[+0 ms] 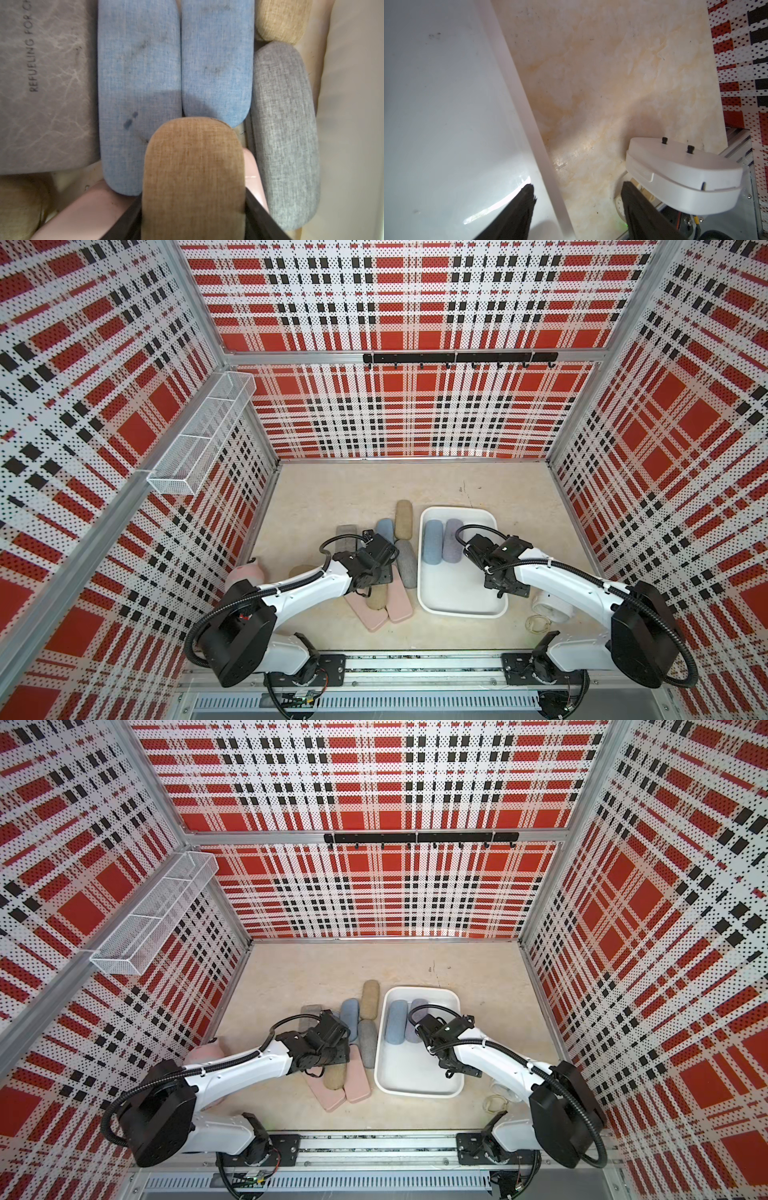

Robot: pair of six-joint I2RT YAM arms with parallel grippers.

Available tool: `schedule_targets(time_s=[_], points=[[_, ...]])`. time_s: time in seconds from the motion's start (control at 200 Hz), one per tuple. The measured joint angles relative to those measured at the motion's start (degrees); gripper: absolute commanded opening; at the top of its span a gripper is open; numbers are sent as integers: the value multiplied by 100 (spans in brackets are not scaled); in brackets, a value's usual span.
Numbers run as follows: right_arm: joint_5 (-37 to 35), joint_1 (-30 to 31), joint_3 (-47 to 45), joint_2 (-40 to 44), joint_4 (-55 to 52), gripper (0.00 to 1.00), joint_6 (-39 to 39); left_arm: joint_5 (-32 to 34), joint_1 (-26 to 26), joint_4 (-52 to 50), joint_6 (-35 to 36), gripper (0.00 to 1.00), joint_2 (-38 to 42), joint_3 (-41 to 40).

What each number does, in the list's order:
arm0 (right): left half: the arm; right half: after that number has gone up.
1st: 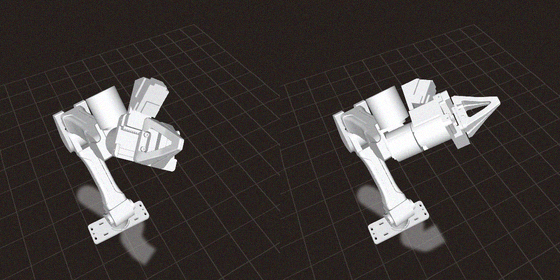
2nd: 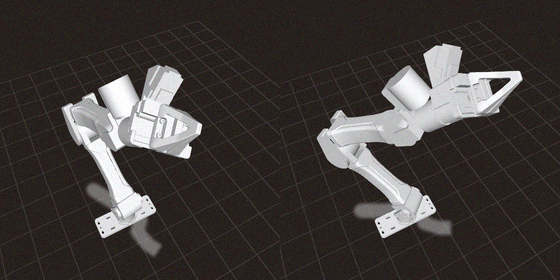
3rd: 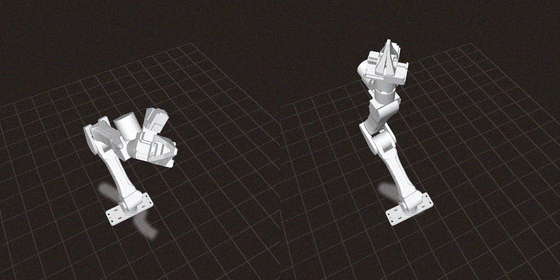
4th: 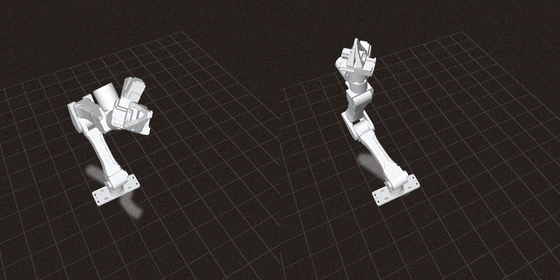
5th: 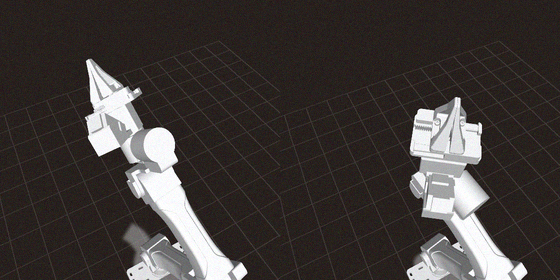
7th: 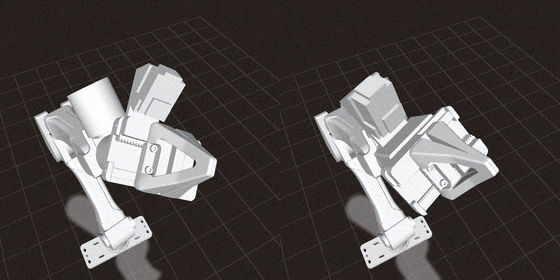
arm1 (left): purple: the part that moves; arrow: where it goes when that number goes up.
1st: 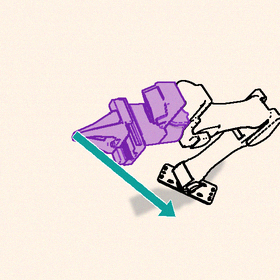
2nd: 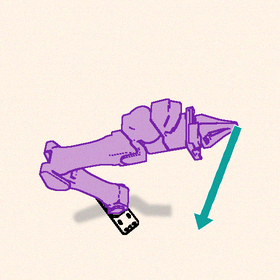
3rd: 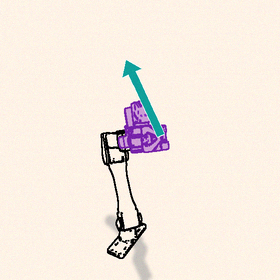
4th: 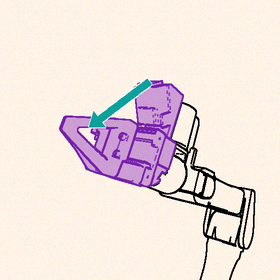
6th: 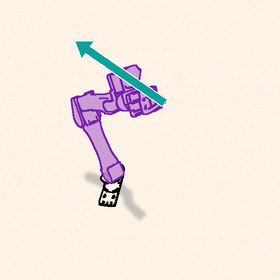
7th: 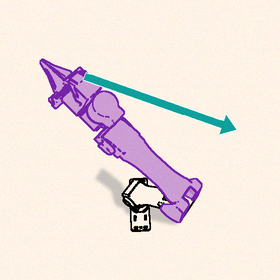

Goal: Put the glasses cases into the storage boxes
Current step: Pick up the glasses case.

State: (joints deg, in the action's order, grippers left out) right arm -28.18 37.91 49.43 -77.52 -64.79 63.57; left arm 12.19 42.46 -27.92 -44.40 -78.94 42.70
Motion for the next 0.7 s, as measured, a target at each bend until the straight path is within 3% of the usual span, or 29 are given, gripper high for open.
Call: schedule_targets(time_s=[0.451, 0.702], points=[[-162, -94, 238, 94, -155, 72, -177, -15, 50, -129, -7, 50, 0, 413], [-229, -52, 1099, 953, -190, 73, -286, -74, 431, -192, 2, 50, -522, 2138]])
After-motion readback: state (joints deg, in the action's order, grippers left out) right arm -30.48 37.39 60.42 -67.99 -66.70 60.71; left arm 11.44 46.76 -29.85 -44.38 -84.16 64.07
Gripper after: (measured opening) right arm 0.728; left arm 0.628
